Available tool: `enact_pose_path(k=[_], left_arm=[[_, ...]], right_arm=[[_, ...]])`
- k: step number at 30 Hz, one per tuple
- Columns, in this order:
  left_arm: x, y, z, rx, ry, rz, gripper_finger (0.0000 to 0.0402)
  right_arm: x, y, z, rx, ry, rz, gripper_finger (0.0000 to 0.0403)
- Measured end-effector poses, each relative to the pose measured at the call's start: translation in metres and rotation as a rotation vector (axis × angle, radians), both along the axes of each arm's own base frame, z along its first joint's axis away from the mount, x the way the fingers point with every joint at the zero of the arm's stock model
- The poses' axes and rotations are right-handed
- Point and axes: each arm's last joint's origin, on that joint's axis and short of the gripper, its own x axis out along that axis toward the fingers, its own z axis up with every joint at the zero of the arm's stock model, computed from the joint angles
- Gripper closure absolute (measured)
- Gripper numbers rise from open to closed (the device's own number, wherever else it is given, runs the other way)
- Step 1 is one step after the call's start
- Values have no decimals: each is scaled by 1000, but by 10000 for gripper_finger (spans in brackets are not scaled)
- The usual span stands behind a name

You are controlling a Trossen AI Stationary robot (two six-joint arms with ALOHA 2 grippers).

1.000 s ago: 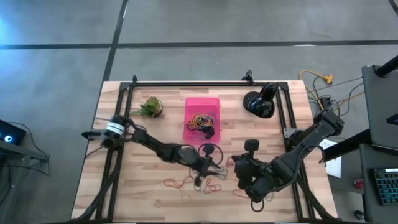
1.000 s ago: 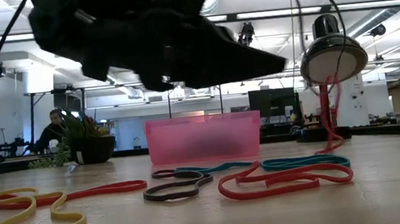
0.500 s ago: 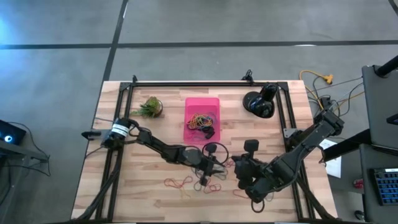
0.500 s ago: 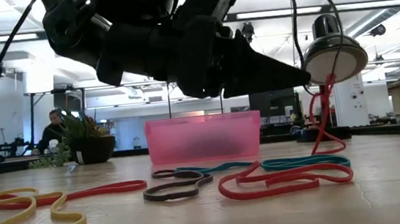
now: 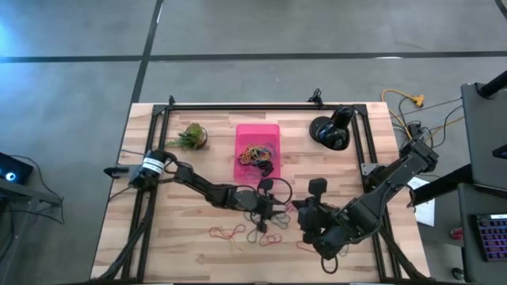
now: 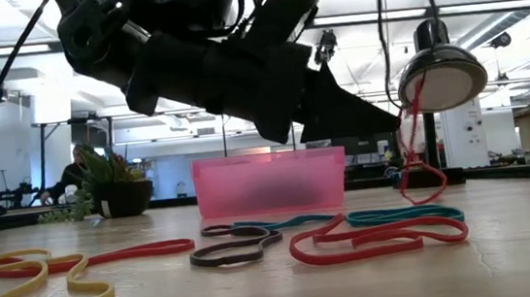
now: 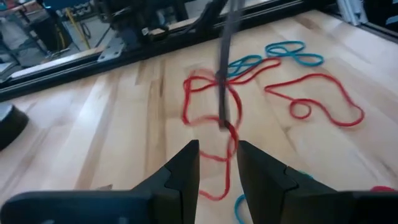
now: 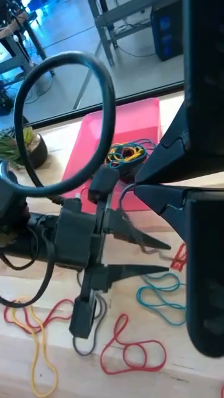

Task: Pick and place rubber bands into bin
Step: Put the purple rubber bands into the pink bin

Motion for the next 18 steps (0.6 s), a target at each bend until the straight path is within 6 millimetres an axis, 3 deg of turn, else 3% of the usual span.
enact_pose_path(k=[18], left_arm=[[0,-1,0,-5,-2,-15,308]], right_arm=[[2,1,1,-13,-8,25,394]])
